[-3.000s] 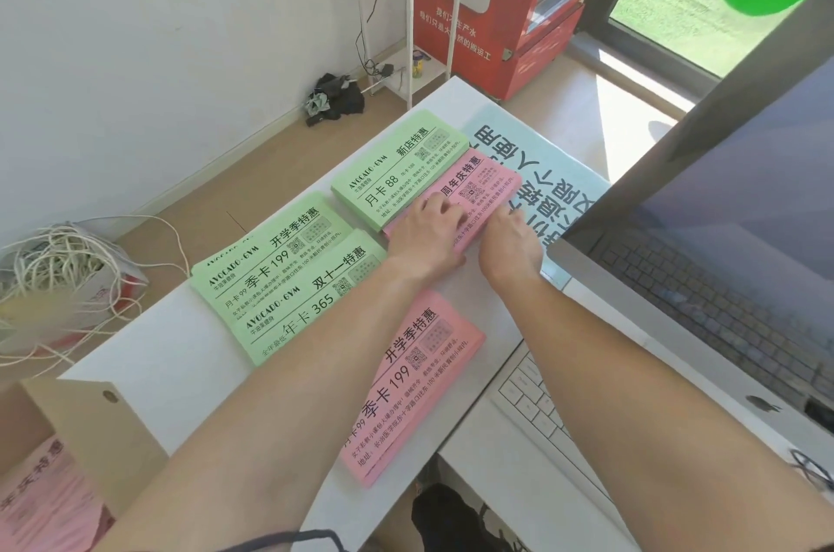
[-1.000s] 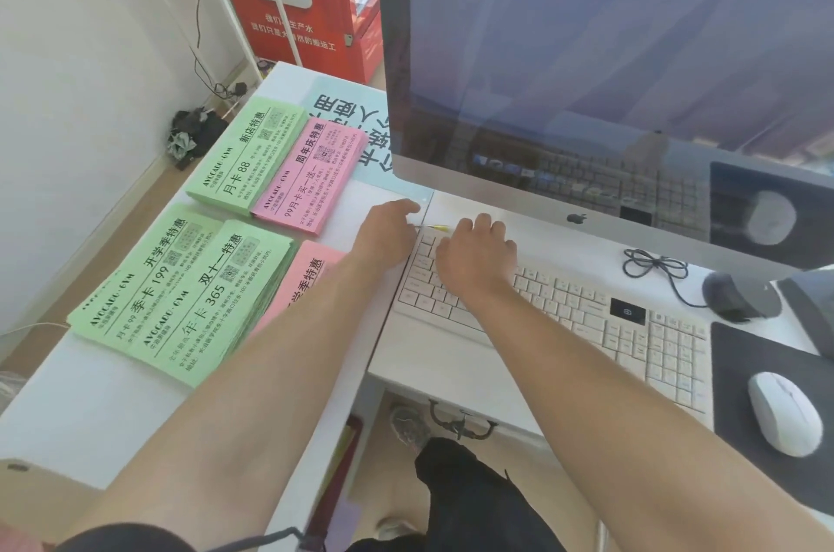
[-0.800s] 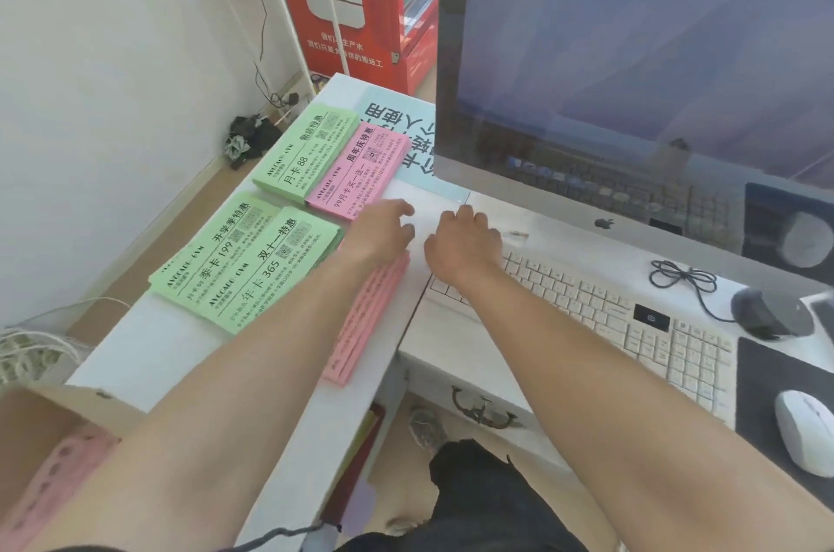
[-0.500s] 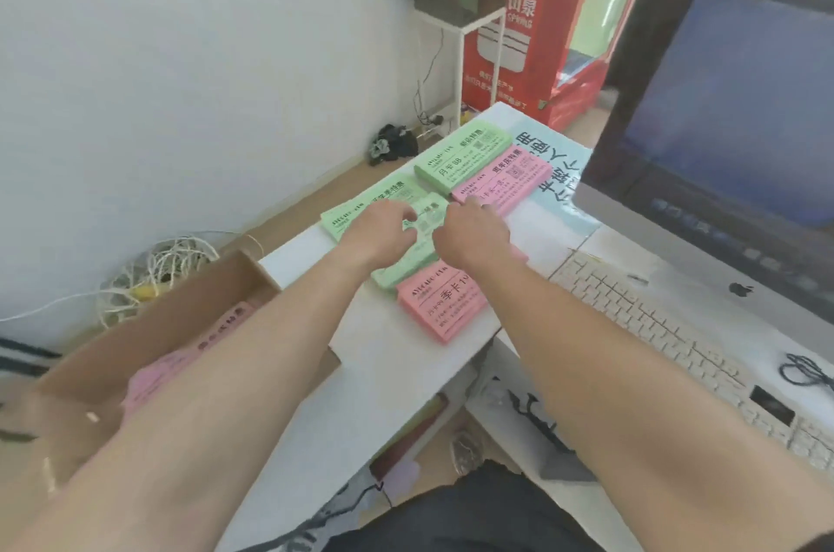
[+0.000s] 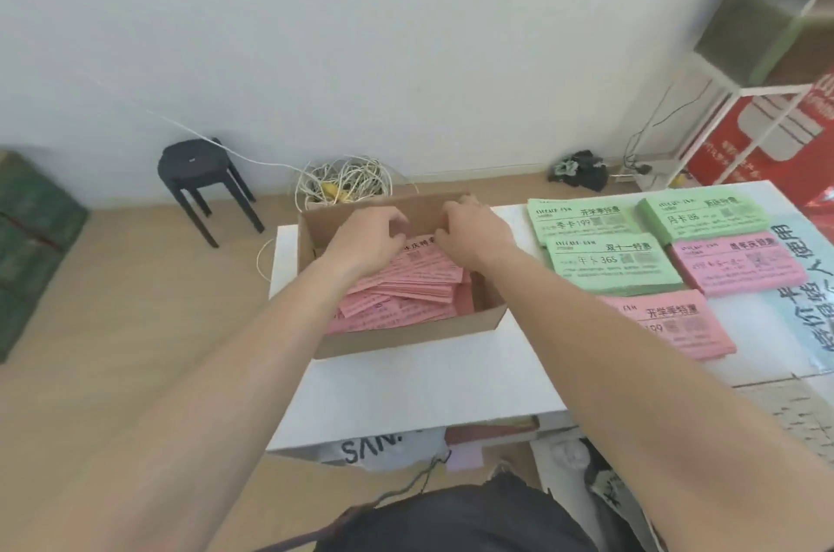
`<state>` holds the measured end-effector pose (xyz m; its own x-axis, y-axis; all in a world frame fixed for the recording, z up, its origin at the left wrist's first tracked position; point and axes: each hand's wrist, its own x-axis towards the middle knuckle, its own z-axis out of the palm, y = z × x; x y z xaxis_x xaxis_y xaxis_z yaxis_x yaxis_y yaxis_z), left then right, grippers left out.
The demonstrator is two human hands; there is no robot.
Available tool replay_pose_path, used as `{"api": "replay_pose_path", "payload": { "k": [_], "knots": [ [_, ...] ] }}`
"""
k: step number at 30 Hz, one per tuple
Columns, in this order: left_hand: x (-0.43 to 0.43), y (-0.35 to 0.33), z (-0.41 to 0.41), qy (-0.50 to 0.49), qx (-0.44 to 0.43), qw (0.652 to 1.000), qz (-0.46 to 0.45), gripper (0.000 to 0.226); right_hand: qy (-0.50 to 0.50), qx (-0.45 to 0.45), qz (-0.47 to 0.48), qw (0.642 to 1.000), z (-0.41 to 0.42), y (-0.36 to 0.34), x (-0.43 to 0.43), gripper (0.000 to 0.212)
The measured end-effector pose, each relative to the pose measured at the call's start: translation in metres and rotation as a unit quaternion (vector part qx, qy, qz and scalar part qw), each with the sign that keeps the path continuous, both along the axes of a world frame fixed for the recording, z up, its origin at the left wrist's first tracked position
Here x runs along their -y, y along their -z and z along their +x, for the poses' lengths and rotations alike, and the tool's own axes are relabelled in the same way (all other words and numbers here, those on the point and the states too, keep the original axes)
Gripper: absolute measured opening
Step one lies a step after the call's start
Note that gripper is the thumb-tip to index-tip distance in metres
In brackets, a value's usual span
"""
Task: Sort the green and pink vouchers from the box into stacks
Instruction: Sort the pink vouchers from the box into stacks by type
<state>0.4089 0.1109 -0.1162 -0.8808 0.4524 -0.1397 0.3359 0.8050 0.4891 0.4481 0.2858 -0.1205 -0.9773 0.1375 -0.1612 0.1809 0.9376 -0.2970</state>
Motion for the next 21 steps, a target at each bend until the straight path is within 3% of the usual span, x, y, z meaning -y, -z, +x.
{"api": "replay_pose_path", "payload": {
  "k": [5, 11, 13, 18, 21],
  "knots": [
    [0.035, 0.029, 0.0, 0.007, 0.044, 0.994, -0.097, 0.046, -0.079, 0.11, 0.01, 0.991, -0.009, 0.031, 0.019, 0.055],
    [0.033, 0.073, -0.008, 0.057, 0.08, 0.976, -0.196, 0.092, -0.126, 0.186, 0.065, 0.972, -0.013, 0.065, 0.019, 0.111],
    [0.032, 0.085, -0.011, 0.075, 0.089, 0.97, -0.213, 0.103, -0.147, 0.187, 0.075, 0.968, -0.013, 0.074, 0.018, 0.121],
    [0.029, 0.102, -0.013, 0.079, 0.033, 0.974, -0.211, 0.096, -0.181, 0.154, 0.13, 0.963, -0.017, 0.087, 0.02, 0.096],
    [0.031, 0.101, -0.013, 0.07, 0.027, 0.977, -0.2, 0.08, -0.193, 0.149, 0.14, 0.96, -0.021, 0.086, 0.02, 0.08]
  ]
}}
